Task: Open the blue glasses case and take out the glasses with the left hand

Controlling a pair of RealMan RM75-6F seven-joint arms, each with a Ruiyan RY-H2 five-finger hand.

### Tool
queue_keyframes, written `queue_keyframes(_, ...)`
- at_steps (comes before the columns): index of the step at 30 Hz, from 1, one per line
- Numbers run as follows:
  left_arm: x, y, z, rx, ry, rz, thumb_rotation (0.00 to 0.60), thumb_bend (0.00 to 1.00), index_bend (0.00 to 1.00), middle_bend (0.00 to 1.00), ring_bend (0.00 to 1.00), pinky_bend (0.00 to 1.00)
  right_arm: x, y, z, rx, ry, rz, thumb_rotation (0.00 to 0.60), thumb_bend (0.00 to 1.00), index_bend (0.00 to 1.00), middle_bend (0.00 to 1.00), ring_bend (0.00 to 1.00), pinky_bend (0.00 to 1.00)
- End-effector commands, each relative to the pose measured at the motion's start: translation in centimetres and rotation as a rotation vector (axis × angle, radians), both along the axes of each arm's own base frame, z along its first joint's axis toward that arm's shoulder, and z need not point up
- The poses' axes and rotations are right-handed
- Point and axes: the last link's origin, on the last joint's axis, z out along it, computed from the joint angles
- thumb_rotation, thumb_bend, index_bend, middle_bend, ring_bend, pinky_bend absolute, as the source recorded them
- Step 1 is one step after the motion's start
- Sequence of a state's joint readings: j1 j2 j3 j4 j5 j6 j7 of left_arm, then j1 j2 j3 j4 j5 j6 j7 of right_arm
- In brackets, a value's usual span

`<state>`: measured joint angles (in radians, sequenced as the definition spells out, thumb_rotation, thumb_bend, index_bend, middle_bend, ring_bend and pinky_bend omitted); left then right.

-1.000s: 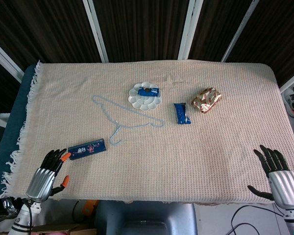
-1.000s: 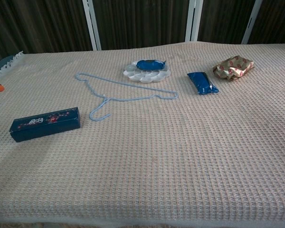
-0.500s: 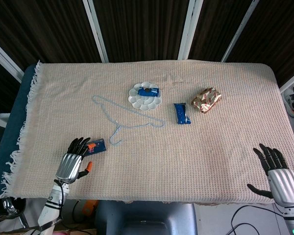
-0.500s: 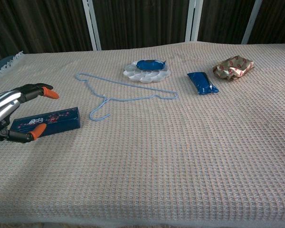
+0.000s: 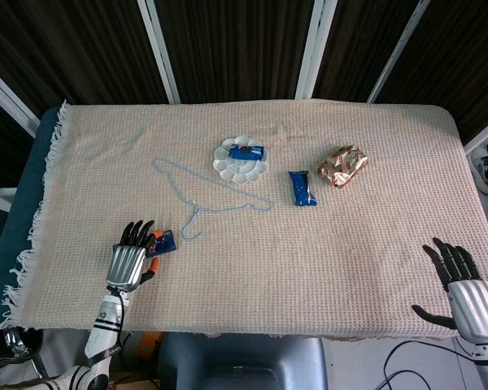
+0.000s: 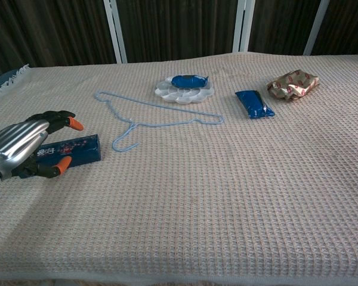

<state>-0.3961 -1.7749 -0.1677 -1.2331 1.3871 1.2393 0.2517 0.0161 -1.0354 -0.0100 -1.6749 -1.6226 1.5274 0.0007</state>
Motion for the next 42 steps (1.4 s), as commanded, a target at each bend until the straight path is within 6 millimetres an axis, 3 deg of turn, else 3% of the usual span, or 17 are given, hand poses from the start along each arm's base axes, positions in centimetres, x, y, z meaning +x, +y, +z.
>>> queue_keyframes(1,-0.27,0.16,-0.26,-0.003,0.006,0.017,0.600,0.41,0.23,0.07,0.01,0.00,0.00,0.02,0.05,-0.002,-0.001,0.000,0.600,0.13,0.00,0.00,0.00,0.00)
queue_keyframes(7,-0.62,0.34,-0.34,-0.002,0.011,0.033,0.600,0.41,0.24,0.07,0.01,0.00,0.01,0.02,-0.01,0.000,0.001,-0.001,0.600,0.13,0.00,0.00,0.00,0.00)
queue_keyframes(15,-1.03,0.72,-0.41,-0.002,0.019,0.056,0.600,0.41,0.35,0.08,0.01,0.00,0.02,0.00,-0.04,0.000,0.001,-0.001,0.600,0.13,0.00,0.00,0.00,0.00)
queue_keyframes(42,-0.62,0.57,-0.13,0.011,0.028,0.038,0.600,0.46,0.57,0.14,0.03,0.00,0.05,0.01,-0.05,0.003,0.001,0.001,0.600,0.13,0.00,0.00,0.00,0.00)
